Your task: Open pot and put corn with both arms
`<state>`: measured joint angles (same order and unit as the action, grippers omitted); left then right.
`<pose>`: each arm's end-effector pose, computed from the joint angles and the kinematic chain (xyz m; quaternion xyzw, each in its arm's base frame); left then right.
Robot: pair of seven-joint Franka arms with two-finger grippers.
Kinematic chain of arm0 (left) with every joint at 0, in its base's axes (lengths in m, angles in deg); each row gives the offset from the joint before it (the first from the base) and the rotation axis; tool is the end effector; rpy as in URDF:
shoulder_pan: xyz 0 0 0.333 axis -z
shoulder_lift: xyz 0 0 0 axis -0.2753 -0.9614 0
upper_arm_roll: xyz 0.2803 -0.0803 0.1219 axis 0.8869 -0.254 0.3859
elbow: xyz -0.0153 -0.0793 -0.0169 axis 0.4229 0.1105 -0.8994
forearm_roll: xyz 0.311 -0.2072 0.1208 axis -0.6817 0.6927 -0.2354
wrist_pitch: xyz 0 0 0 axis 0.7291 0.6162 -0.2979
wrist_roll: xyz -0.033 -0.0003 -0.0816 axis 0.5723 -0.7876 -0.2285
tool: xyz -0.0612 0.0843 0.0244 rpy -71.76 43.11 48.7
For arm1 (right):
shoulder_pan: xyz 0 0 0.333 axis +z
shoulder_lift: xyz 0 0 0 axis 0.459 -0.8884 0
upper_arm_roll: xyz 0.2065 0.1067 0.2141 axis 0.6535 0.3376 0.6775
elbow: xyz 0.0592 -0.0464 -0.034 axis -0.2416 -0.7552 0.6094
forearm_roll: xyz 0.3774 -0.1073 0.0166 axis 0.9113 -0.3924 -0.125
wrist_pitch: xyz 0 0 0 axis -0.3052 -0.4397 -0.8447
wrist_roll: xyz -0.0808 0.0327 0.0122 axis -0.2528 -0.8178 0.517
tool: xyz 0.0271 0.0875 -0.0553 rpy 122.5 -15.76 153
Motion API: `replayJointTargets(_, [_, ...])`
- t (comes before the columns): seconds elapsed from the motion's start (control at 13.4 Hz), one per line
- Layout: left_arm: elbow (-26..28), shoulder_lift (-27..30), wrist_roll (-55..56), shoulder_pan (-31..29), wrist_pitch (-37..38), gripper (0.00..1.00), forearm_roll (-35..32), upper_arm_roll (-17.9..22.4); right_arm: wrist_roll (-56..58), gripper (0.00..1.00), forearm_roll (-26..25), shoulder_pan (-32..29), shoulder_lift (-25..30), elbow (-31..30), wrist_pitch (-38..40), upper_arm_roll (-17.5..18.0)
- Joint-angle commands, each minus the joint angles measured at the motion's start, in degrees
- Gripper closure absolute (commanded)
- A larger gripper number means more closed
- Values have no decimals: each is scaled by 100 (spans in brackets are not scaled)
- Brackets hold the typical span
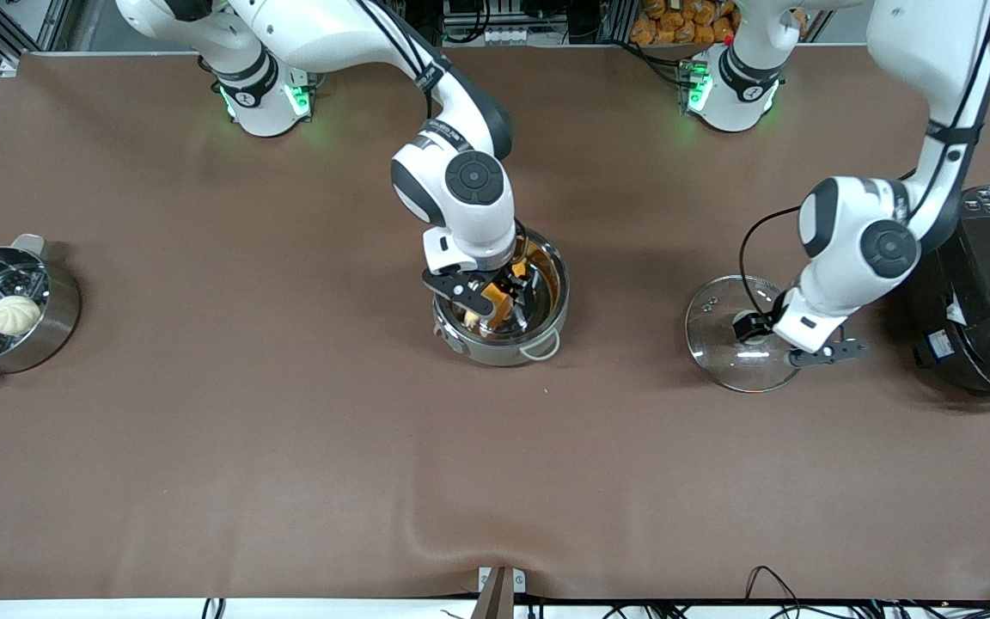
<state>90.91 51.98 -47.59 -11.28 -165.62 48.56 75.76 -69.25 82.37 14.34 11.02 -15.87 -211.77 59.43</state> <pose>0.5790 -0.0612 0.2954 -0.9970 -0.0755 -0.0171 0.0015 0.5151 0.5052 0.3172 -0.9576 0.2865 -0.0071 0.0294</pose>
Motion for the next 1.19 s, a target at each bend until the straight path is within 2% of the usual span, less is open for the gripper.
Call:
replayJointTargets(0.0, [-321, 512, 27, -4, 809, 0, -132, -56, -13, 0, -13, -324, 432, 23, 108, 38])
replayJointTargets(0.07, [-401, 670, -42, -21, 1081, 0, -132, -74, 118, 0, 5, -569, 695, -21, 239, 55])
replayJointTargets(0.15, [-489, 836, -95, -65, 1293, 0, -132, -74, 424, 0, 6, -789, 898, -4, 684, 90])
replayJointTargets(0.3, [-638, 1232, -350, -74, 1724, 0, -132, -65, 1755, 0, 23, -1254, 1433, -38, 1380, 91])
replayJointTargets(0.45, [-787, 1592, -403, -74, 2136, 0, -132, -65, 3119, 0, 303, -1930, 1987, -56, 2196, 73])
replayJointTargets(0.6, [-1208, 1717, -683, -74, 2838, 0, -132, -39, 4009, 0, 418, -2554, 2427, -65, 2760, 73])
replayJointTargets(0.82, [-2087, 1682, -728, -92, 3841, 0, -80, -13, 5459, 0, 419, -3346, 3130, -433, 3061, 56])
replayJointTargets(1.12, [-2922, 1595, -764, -83, 4572, 0, -35, -21, 7033, 0, 401, -4164, 3834, -925, 3114, 38])
